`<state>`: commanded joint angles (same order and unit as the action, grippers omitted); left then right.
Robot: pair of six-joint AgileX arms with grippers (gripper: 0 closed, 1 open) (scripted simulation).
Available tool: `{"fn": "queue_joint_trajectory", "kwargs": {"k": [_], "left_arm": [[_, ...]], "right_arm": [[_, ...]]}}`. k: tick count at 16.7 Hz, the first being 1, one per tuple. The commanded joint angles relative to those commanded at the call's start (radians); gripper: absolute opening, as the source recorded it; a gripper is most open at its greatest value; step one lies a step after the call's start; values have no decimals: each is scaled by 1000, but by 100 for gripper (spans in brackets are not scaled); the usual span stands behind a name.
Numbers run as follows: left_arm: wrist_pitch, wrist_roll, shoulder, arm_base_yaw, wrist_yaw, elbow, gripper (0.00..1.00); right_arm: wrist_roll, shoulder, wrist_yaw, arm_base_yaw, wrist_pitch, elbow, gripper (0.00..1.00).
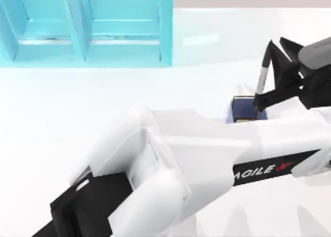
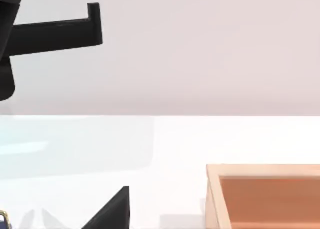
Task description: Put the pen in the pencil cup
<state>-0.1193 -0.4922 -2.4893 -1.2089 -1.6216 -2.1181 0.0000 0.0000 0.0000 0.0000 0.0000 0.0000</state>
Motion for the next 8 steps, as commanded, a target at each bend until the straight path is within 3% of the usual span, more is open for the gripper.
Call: {"fn": "queue_joint_trajectory", "kwargs": {"k": [7, 8], "left_arm": [[0, 0, 0, 0, 0, 0, 98], [0, 0, 0, 0, 0, 0, 100]], "right_arm": [[0, 0, 0, 0, 0, 0, 100], [0, 0, 0, 0, 0, 0, 100]]}}
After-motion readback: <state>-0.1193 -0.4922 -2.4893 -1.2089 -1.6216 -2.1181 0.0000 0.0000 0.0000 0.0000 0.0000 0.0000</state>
